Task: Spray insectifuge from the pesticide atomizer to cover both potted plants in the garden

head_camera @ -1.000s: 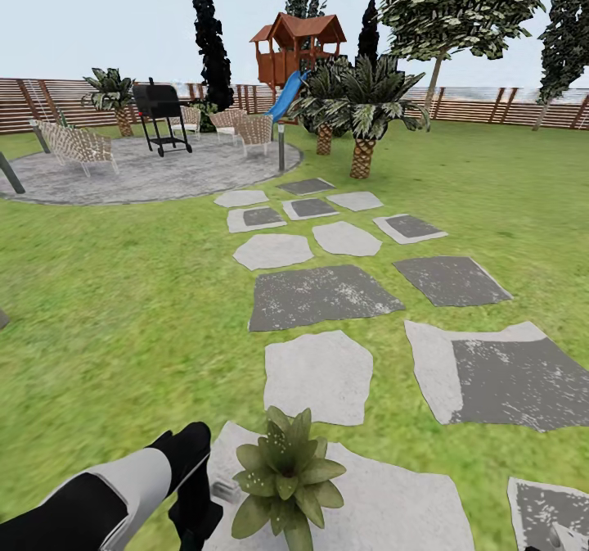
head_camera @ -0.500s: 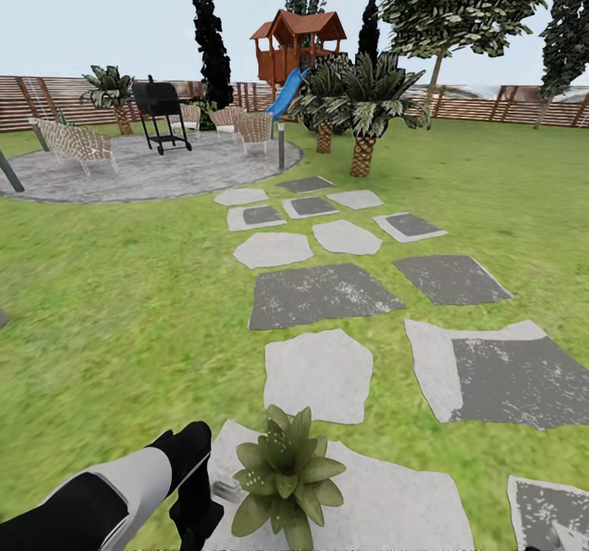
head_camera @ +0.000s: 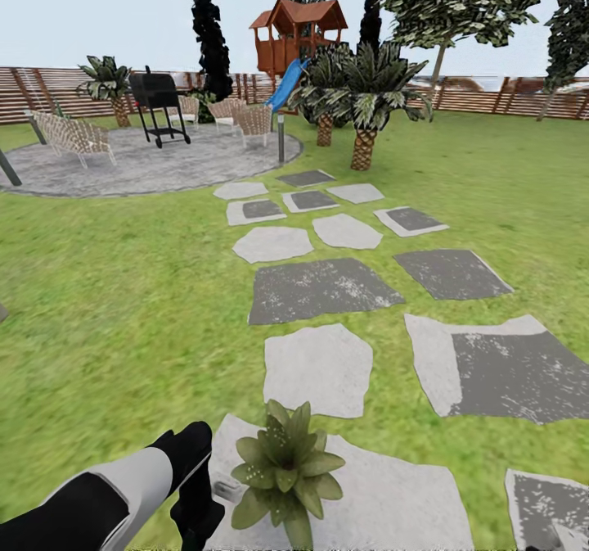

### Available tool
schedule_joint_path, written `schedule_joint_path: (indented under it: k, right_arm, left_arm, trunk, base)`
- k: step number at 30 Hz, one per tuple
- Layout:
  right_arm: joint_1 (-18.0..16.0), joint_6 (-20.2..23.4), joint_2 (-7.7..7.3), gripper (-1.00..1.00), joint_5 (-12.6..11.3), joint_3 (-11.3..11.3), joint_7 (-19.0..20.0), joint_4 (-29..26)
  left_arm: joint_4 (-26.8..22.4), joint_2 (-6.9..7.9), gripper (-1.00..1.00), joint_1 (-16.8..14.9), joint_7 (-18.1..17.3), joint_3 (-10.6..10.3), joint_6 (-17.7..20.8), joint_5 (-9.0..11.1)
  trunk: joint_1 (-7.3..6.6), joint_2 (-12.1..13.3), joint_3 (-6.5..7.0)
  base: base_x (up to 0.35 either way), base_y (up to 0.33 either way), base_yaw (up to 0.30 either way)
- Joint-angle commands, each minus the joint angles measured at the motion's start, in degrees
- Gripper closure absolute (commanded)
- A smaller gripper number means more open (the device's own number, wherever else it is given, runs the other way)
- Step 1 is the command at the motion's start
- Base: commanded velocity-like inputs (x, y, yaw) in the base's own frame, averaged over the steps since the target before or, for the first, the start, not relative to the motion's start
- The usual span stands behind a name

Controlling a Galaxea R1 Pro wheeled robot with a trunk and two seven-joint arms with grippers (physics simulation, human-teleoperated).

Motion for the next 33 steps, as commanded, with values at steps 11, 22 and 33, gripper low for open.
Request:
schedule_joint_path:
  k: [11,22,33]
  right_arm:
    - [0.0,0.1,0.0,-1.0,0.6,-0.1,0.6,0.0]
    - [0.0,0.1,0.0,-1.0,0.6,-0.1,0.6,0.0]
    - [0.0,0.1,0.0,-1.0,0.6,-0.1,0.6,0.0]
  left_arm:
    - [-0.1,-0.01,1.0,0.0,-0.5,0.0,0.2,-0.7]
    - [0.0,0.11,1.0,-2.6,-0.5,-0.6,0.2,-1.1]
    - [0.3,0.01,1.0,-5.0,-0.5,-14.4,0.2,-1.1]
  trunk:
    - [-0.01,0.0,-0.24]
    - [-0.01,0.0,-0.24]
    - [-0.01,0.0,-0.24]
  base:
    - [0.0,-0.115,0.0]
    - [0.0,-0.001,0.0]
    - [0.0,0.0,0.0]
